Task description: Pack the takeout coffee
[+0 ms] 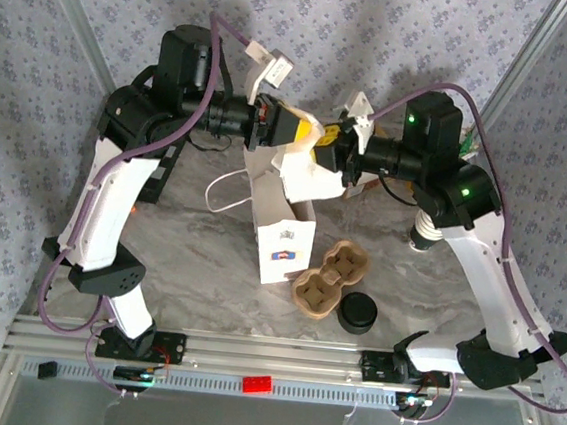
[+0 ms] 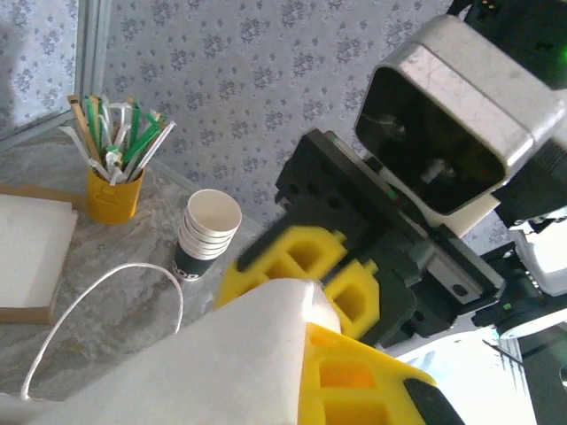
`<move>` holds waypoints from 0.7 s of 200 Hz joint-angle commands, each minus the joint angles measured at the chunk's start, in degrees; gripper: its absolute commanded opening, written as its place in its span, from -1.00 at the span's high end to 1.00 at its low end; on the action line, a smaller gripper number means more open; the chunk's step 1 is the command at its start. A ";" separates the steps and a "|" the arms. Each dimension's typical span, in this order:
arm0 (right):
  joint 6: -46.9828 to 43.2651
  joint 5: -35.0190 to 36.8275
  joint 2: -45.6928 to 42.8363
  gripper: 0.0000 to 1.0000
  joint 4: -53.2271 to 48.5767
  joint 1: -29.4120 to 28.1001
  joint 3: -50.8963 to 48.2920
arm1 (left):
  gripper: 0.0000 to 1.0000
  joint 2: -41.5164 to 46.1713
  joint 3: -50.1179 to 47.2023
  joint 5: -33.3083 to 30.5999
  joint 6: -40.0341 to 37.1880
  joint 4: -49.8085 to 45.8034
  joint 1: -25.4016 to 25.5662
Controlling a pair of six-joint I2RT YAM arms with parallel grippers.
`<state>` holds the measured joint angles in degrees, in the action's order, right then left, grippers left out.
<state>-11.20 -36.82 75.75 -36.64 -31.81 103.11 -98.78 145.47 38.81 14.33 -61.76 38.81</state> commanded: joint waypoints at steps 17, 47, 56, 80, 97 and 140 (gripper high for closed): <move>9.61 2.61 -2.07 1.00 -1.81 -0.31 0.93 | 0.39 2.07 2.44 -3.52 -0.12 1.45 -1.14; 20.95 14.55 -1.11 1.00 -6.98 0.23 3.52 | -0.01 6.12 1.18 -13.53 2.71 0.74 -1.98; 25.85 18.58 -0.46 1.00 -8.45 0.17 4.50 | -0.08 8.49 -1.20 -18.34 4.39 0.70 -2.16; 34.68 22.63 1.22 1.00 -7.89 -1.65 5.70 | -0.19 17.93 -15.07 -30.47 11.57 3.60 -2.50; 37.79 27.50 2.41 1.00 -5.26 -5.83 6.64 | -0.21 25.31 -27.90 -35.89 18.85 7.44 -2.55; 39.49 34.52 6.26 1.00 0.79 -13.88 5.63 | -0.08 37.55 -50.77 -41.62 31.81 11.92 -2.62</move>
<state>24.93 -8.38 80.20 -40.64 -42.98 108.57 -63.72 102.35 3.42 35.86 -53.78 36.51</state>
